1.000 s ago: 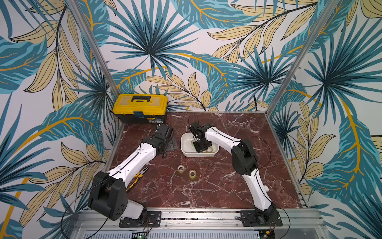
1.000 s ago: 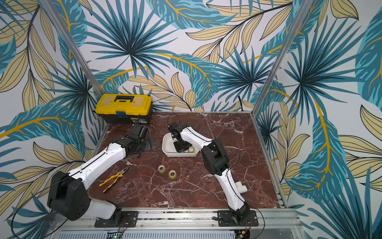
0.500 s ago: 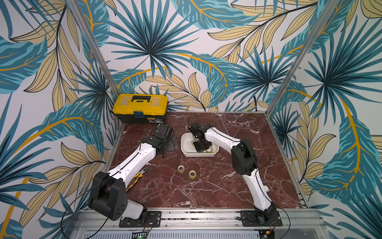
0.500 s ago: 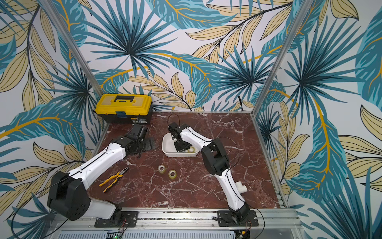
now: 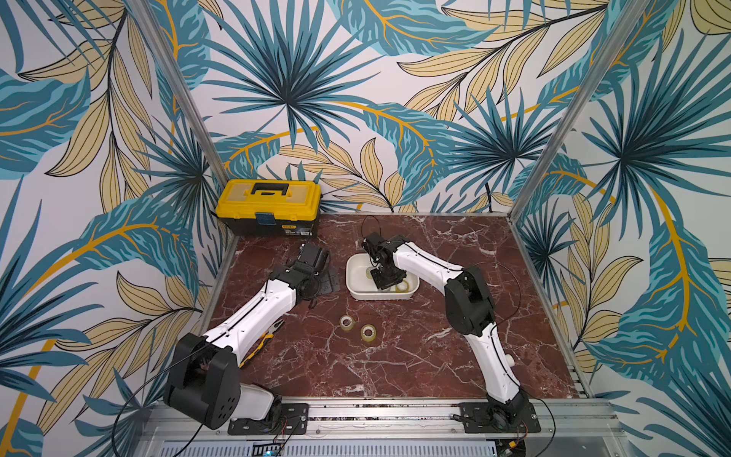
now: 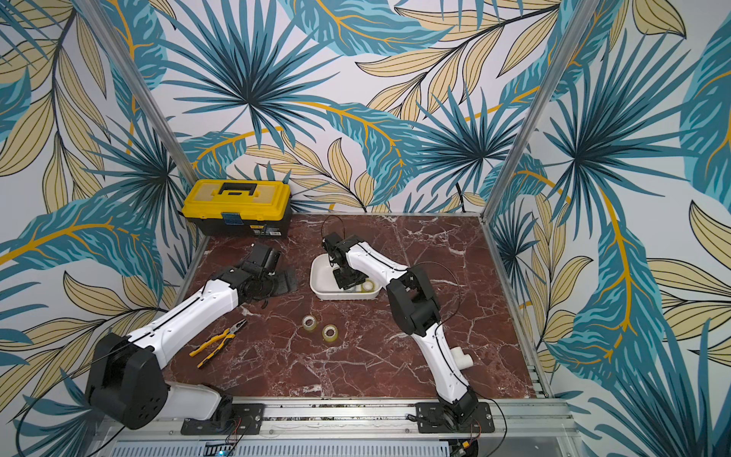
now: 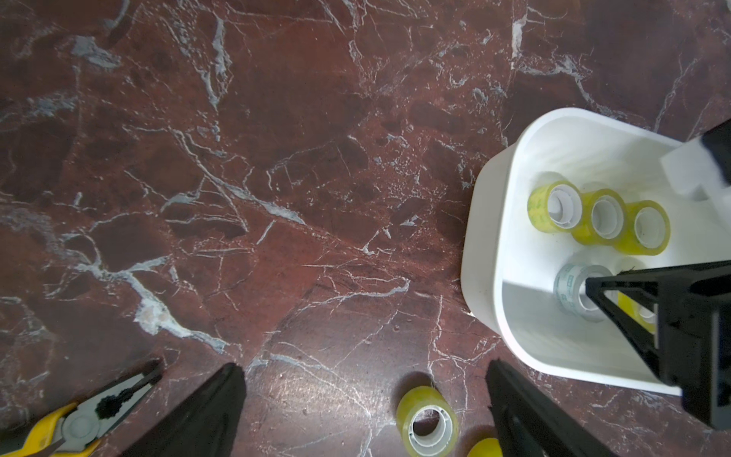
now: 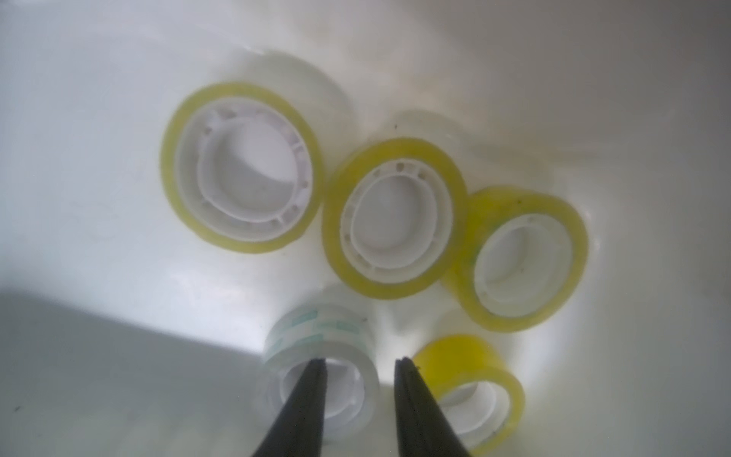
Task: Put the transparent tape into the storage box
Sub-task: Place the tape in the storage box.
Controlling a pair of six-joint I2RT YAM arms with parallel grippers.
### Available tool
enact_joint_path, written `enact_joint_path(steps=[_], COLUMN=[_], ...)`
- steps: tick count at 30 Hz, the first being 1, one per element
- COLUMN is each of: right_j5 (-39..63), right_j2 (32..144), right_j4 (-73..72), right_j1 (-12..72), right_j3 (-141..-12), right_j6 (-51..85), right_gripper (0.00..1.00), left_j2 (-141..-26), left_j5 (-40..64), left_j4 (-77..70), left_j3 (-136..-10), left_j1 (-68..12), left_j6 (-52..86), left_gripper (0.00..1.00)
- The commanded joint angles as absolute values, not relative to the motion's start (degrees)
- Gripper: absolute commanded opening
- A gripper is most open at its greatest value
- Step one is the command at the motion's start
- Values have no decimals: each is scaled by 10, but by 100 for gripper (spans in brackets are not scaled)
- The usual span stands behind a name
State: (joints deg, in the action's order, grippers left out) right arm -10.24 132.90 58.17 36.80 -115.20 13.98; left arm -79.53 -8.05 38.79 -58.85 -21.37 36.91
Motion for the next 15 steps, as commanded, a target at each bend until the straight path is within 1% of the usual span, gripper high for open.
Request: enact_joint_path(steps=[1, 5, 7, 9, 11, 15], right_j5=[-92, -94, -93, -88, -83, -79], right_j2=[1287, 1257, 1238, 1223, 1205, 1168], right_j4=[586, 588, 590, 594, 599, 600], right_j1=[368, 368, 368, 369, 368, 371], right_j3=[-1163, -1161, -1160, -1160, -1156, -1142], right_j6=[150, 153, 154, 158, 165, 173], right_gripper=[38, 39, 48, 50, 58, 61], left_j2=[-769, -760, -766, -774, -785, -812], left_j5=[-76, -65, -53, -42, -34, -29], left_j4=[385, 380, 380, 372, 359, 315], left_j3=[-562, -539, -528, -517, -502, -468], left_j1=[-215, -229, -244, -265, -285, -310], left_j6=[371, 371, 374, 380, 392, 416], left_gripper=[100, 100, 100, 100, 100, 100])
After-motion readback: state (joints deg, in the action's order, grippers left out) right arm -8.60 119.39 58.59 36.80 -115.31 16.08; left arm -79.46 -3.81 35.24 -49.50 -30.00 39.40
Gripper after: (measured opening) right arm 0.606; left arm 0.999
